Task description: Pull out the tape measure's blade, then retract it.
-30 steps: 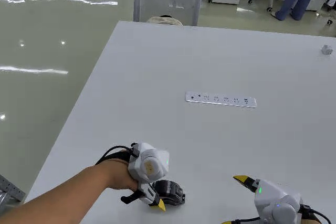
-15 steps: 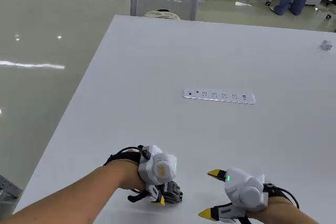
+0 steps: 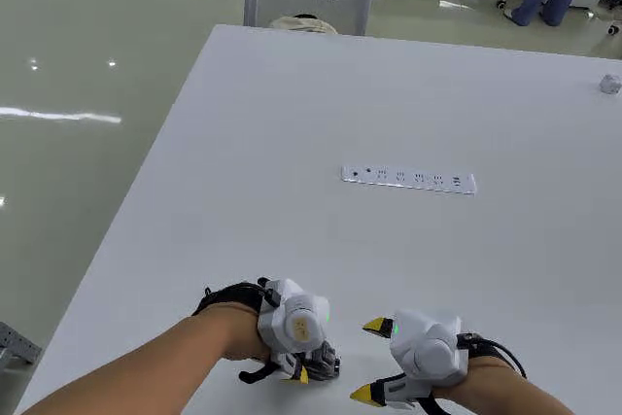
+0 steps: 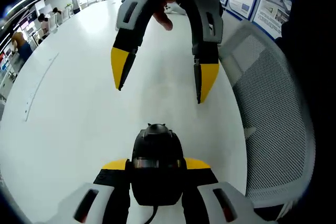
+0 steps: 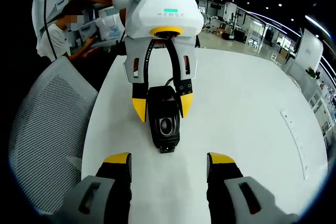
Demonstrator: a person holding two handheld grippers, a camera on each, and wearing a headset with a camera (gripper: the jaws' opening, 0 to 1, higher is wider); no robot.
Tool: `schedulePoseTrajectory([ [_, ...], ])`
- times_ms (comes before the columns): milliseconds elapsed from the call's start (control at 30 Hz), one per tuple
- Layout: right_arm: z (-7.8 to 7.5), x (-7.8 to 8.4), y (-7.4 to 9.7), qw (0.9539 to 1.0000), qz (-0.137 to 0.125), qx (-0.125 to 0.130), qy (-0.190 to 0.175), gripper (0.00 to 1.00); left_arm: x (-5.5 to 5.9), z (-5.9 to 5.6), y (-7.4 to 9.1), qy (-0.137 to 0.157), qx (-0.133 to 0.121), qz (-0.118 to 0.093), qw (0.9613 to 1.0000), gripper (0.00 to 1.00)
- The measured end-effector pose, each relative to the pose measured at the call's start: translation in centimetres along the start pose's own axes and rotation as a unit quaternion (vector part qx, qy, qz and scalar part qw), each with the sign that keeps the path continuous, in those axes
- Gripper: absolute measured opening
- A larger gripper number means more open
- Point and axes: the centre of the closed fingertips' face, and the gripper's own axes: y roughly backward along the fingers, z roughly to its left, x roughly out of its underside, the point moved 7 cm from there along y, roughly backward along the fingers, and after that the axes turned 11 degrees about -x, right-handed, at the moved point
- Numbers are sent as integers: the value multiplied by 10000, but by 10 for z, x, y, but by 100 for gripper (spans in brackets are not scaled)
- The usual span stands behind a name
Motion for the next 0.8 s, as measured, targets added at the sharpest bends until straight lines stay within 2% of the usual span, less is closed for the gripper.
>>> schedulePoseTrajectory([
  [200,-2,-1,-9,9998,173,-106,82,55,1,1,-1,52,-38,-15,10000,34],
  [367,-5,2,-22,9987,428,-255,76,51,1,1,-1,91,-59,-23,9999,34],
  [500,-6,-3,-32,9979,509,-355,181,48,3,1,0,146,-74,-125,9998,34],
  [567,-8,-3,-35,9975,564,-429,85,48,3,1,0,155,-69,-156,9997,34],
  [700,-13,0,-41,9965,735,-384,55,45,2,1,0,178,-62,-172,9997,34],
  [800,-15,-1,-45,9961,770,-425,54,45,2,2,0,223,-52,-205,9995,34],
])
